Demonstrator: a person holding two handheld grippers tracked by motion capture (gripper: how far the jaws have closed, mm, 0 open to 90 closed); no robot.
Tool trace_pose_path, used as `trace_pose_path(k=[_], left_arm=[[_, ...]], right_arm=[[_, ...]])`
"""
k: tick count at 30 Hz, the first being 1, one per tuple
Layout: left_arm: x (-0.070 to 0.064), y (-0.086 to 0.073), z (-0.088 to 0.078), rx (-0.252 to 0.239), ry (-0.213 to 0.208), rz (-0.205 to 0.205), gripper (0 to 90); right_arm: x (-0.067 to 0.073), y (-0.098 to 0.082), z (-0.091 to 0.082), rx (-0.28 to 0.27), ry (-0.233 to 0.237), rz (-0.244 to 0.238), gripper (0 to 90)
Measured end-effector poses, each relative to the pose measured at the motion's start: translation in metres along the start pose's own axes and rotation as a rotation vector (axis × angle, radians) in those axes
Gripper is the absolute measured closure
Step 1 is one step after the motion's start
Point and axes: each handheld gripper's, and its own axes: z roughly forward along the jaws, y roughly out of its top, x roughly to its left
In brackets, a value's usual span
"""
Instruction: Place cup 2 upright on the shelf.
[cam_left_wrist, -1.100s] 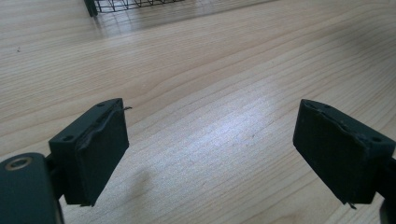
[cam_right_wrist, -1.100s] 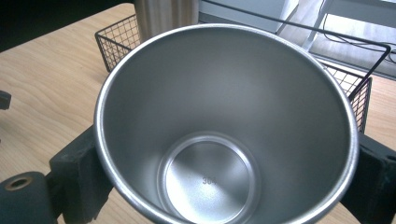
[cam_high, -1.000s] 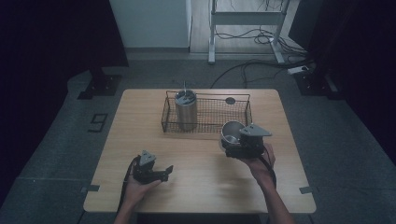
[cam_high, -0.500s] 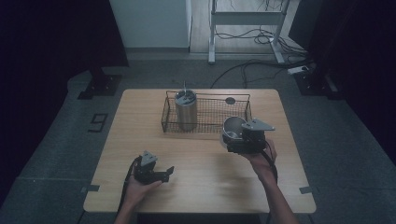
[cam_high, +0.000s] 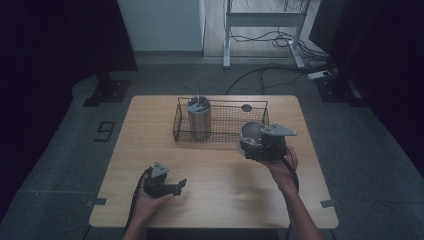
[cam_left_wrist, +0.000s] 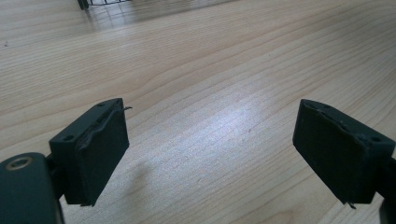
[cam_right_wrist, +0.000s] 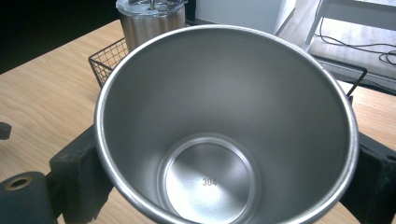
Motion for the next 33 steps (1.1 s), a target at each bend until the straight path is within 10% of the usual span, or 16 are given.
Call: trace_pose_path(k=[33], left_arm=[[0.002, -0.001, -0.001, -0.005, -0.006, -0.015, 10.7]], right_arm=[[-0.017, 0.031, 0.024, 0.029, -0.022, 0.017, 7.1]])
